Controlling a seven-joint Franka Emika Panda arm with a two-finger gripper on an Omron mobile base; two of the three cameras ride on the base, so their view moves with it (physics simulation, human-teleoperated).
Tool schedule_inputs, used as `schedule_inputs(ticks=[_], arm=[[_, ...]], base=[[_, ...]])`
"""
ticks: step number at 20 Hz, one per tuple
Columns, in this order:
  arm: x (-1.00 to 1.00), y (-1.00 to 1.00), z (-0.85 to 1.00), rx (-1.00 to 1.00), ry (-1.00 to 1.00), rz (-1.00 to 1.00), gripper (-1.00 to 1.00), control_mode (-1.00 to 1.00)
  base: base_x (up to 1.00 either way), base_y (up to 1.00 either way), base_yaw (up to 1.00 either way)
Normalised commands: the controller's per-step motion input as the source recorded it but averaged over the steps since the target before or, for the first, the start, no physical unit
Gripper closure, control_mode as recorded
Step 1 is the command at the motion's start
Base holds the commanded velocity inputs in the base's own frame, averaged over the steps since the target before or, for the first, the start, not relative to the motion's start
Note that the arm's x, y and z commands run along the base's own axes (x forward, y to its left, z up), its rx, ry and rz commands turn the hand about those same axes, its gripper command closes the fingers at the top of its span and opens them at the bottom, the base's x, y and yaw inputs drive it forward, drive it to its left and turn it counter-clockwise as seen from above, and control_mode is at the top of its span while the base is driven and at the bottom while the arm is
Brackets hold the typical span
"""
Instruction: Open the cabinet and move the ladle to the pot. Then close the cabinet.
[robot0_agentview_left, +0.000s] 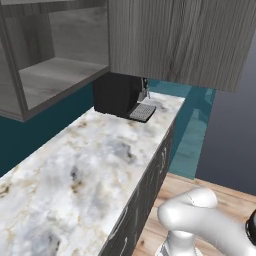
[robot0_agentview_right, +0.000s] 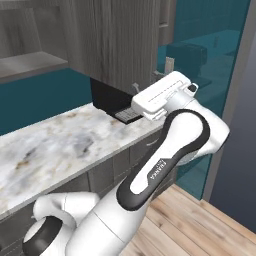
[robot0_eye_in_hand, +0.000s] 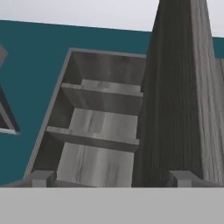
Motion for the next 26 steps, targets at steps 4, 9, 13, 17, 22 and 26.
schedule_inputs(ticks=[4, 9, 13, 17, 22, 26], arm=[[0.49, -0.03, -0.02, 0.00, 0.00, 0.00, -1.00, -1.00], [0.51, -0.05, -0.15, 0.00, 0.00, 0.00, -1.00, -1.00], [0.39, -0.11, -0.18, 0.00, 0.00, 0.00, -1.00, -1.00], [0.29, -0.34, -0.06, 0.00, 0.00, 0.00, -1.00, -1.00], [0.16, -0.52, 0.00, 0.00, 0.00, 0.00, -1.00, -1.00], [0.45, -0.39, -0.04, 0.00, 0.00, 0.00, -1.00, -1.00]], base=[[0.00, 0.00, 0.00], [0.00, 0.00, 0.00], [0.00, 0.00, 0.00], [0.00, 0.00, 0.00], [0.00, 0.00, 0.00], [0.00, 0.00, 0.00]])
